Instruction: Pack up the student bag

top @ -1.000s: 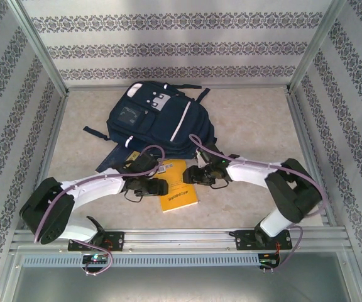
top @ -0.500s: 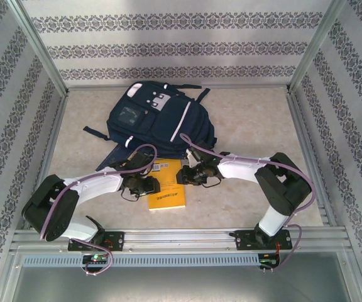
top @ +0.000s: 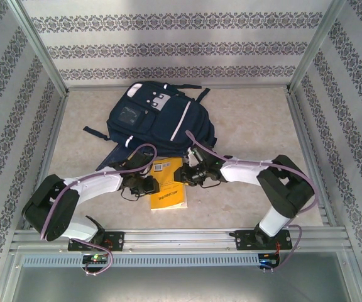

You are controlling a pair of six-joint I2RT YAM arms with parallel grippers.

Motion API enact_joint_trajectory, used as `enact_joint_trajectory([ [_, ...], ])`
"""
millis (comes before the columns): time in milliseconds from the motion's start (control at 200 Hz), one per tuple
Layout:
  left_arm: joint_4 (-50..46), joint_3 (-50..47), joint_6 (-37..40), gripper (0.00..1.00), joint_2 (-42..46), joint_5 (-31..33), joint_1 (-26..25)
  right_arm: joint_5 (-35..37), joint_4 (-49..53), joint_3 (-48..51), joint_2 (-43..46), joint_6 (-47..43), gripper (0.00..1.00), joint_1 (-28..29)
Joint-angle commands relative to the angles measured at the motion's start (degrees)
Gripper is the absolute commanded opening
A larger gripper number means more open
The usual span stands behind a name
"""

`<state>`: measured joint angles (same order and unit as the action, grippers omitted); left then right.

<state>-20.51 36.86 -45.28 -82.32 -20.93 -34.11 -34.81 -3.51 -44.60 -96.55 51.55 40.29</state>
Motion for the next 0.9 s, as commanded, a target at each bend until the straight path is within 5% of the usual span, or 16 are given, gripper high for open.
enact_joint_trajectory([
  [0, 13.7, -2.1, 0.8, 0.30, -3.5, -10.1, -2.6, -4.2, -4.4, 1.1, -3.2, 1.8, 0.23, 1.7],
  [95, 10.2, -2.1, 1.5, 0.32, -0.9, -7.6, -2.5, -2.1, -2.3, 1.6, -2.3, 0.5, 0.15, 1.6],
  [320, 0.5, -2.8, 2.6, 0.61, 8.7, -2.2, -1.2, -2.1, 0.8, 6.6, 6.2, -0.9, 0.03, -0.2],
  [630, -6.9, 0.1, 2.5, 0.73, 19.6, -1.1, 1.8, -0.7, 8.5, 11.6, 27.6, 0.4, 0.00, 0.2],
  [894, 8.4, 2.0, -3.9, 0.85, 23.3, -16.7, 4.7, -3.4, 13.9, 4.3, 41.2, -2.6, 0.00, -3.3],
])
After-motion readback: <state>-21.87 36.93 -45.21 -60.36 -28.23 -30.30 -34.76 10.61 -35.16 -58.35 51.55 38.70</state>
